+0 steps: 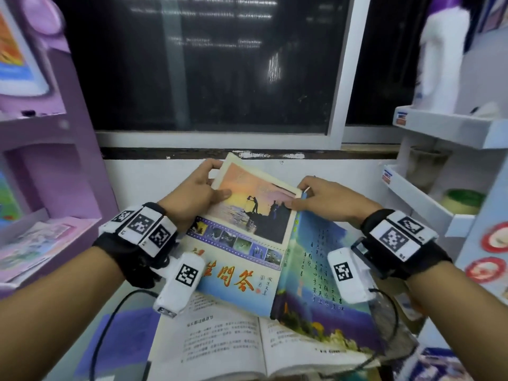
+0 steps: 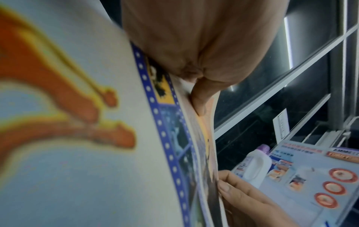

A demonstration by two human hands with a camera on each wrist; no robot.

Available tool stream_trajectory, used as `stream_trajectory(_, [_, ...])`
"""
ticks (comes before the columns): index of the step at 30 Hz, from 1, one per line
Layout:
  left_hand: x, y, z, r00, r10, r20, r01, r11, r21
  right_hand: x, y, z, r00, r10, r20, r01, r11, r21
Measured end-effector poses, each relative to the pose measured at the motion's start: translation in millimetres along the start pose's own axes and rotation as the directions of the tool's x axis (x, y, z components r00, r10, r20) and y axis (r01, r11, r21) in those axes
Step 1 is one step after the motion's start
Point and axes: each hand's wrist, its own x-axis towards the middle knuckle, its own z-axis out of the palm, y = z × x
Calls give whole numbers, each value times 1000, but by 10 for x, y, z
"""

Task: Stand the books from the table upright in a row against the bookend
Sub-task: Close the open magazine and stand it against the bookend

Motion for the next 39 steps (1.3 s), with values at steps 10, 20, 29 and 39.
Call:
stream_trajectory(10, [-340,281,-31,930,327,-166,-360,904,-232,-241,-369,-120,955,-148,-258,200,961,191])
stream_trajectory(20, [-436,233,38,901,409,-148,-434,834,-342,-299,-536,47,936,-145,-322,320,733,600])
stream_trajectory(29, [-185,86,105,900,347,-264,-396,904,-161,-357,-697,260,856,-62,-513,368,770,521])
stream_trajectory(39, [-175,-22,107,955,240,-175,-293,858,-422,-507,-950,336,809,-187,-557,517,678,523])
